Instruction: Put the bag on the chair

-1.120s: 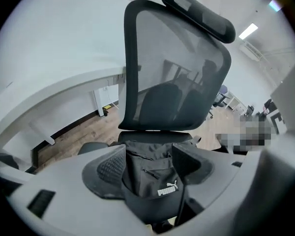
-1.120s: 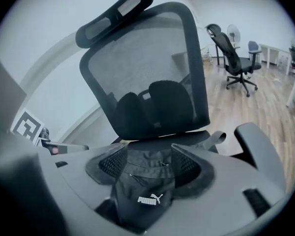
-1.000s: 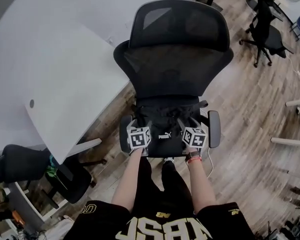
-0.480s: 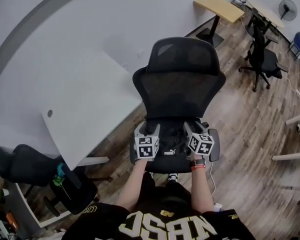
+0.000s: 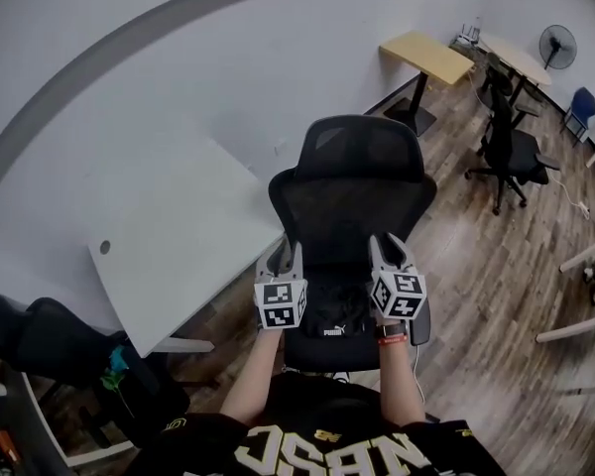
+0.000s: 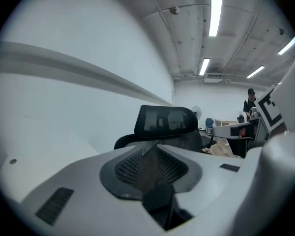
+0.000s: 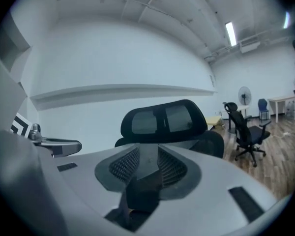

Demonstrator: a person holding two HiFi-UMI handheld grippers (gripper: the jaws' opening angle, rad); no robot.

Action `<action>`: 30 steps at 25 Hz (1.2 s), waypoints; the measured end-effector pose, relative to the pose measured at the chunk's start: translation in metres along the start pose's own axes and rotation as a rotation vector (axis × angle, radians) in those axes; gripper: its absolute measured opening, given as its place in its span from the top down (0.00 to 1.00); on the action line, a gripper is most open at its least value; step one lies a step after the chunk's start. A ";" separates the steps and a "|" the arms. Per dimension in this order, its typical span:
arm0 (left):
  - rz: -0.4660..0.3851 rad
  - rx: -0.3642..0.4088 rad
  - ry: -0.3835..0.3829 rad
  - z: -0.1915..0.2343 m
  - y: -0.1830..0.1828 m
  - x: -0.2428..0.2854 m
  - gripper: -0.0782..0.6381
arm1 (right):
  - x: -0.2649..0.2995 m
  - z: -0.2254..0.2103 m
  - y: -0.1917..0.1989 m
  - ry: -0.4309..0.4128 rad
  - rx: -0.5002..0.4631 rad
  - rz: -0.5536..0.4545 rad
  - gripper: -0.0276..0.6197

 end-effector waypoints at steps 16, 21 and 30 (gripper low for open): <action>-0.159 0.027 0.138 -0.020 -0.055 -0.002 0.87 | -0.001 0.030 -0.055 -0.075 -0.064 -0.125 0.94; -0.152 0.018 0.133 -0.020 -0.055 0.006 0.87 | 0.000 0.026 -0.047 -0.081 -0.070 -0.095 0.94; -0.136 0.007 0.136 -0.019 -0.047 0.018 0.87 | 0.007 0.023 -0.043 -0.072 -0.078 -0.085 0.94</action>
Point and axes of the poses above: the fingertips, and each gripper's own axes: x forward along the fingers, z to its left, y out of its underside, the point moved 2 cm from there along -x, backward along the fingers, and after that the axes turned 13 degrees about -z, right-handed, at the moved point
